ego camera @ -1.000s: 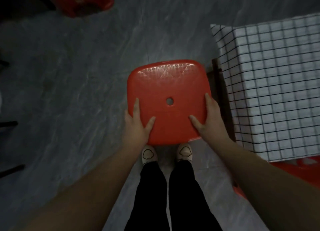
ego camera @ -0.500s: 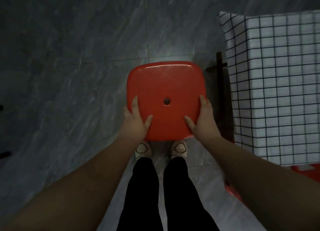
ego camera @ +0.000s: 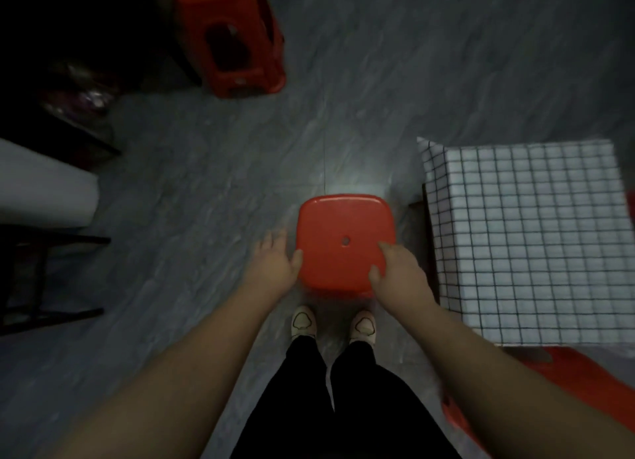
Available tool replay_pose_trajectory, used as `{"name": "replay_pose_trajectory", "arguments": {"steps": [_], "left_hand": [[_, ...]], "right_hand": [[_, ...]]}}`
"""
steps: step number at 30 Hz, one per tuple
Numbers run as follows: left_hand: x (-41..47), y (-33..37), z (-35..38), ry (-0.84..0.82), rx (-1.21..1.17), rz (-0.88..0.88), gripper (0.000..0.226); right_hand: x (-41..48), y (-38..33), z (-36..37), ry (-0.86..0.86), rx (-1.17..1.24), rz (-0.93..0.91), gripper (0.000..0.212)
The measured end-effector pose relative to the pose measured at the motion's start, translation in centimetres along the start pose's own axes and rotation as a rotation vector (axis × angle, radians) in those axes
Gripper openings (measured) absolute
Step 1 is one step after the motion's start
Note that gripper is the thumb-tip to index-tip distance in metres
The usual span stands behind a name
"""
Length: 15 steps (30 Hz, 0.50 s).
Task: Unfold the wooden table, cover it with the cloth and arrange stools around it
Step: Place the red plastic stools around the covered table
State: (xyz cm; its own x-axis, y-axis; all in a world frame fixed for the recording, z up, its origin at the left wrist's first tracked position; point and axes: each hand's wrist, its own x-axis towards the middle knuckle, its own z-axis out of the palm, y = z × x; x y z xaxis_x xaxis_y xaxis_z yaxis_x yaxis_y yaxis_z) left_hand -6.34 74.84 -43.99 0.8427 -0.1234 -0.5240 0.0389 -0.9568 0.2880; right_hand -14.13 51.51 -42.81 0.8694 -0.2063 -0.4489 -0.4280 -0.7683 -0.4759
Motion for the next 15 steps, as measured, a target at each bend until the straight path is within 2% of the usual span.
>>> {"name": "replay_pose_trajectory", "arguments": {"steps": [3,8,11,15], "left_hand": [[-4.2,1.1,-4.1,0.065,-0.055,0.006,0.08],[-10.2,2.2,-10.1,0.213,-0.013,0.06,0.072],[-12.4,2.1,-13.5,0.264,0.052,0.076,0.071],[-14.9,1.4,-18.4,0.353,0.001,0.031,0.078]], "right_hand": [[-4.1,-2.8,-3.8,0.059,-0.044,-0.102,0.066],[-9.5,-7.1,-10.1,0.114,-0.082,-0.214,0.069],[-10.6,-9.4,-13.4,0.144,-0.112,-0.292,0.066],[-10.3,-13.7,-16.1,0.188,-0.149,-0.378,0.067]]}}
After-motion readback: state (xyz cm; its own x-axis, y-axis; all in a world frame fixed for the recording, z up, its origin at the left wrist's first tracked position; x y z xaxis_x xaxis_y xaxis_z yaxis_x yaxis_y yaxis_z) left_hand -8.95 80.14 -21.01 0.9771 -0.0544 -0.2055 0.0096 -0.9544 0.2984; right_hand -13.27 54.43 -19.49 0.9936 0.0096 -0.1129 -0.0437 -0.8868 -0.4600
